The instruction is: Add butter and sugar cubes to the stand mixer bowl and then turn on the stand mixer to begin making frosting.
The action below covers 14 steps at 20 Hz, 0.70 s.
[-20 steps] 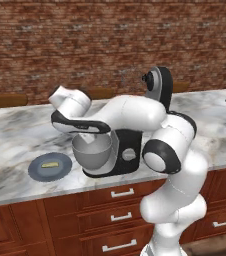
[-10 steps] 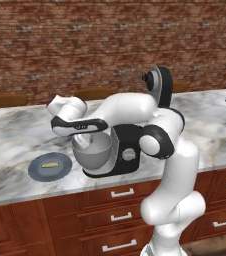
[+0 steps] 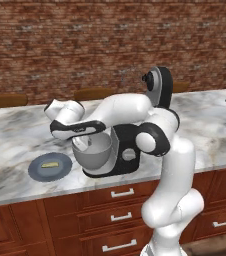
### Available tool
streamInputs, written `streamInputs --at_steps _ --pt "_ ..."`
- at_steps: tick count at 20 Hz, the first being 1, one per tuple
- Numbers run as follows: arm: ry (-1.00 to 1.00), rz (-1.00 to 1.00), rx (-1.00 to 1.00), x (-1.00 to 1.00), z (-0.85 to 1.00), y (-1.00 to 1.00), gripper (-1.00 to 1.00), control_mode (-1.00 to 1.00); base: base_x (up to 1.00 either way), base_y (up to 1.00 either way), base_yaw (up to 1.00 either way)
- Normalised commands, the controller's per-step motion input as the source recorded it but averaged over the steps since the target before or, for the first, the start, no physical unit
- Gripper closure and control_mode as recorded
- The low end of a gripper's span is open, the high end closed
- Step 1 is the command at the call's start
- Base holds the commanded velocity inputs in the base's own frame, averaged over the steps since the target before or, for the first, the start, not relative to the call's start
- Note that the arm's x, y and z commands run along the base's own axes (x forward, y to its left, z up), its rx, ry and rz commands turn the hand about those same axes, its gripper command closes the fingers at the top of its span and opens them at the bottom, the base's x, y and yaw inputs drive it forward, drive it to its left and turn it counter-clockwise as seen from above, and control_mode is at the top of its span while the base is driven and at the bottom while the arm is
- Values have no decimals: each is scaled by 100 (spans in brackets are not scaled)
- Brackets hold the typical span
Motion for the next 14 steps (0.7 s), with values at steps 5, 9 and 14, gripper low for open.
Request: streamInputs --at_steps 5,9,14 --pt "-3 0 0 27 -35 0 -100 -100 0 0 0" --pt "-4 0 0 10 -26 0 -100 -100 0 0 0" --pt "-8 0 2 0 -4 -3 -100 -100 0 0 0"
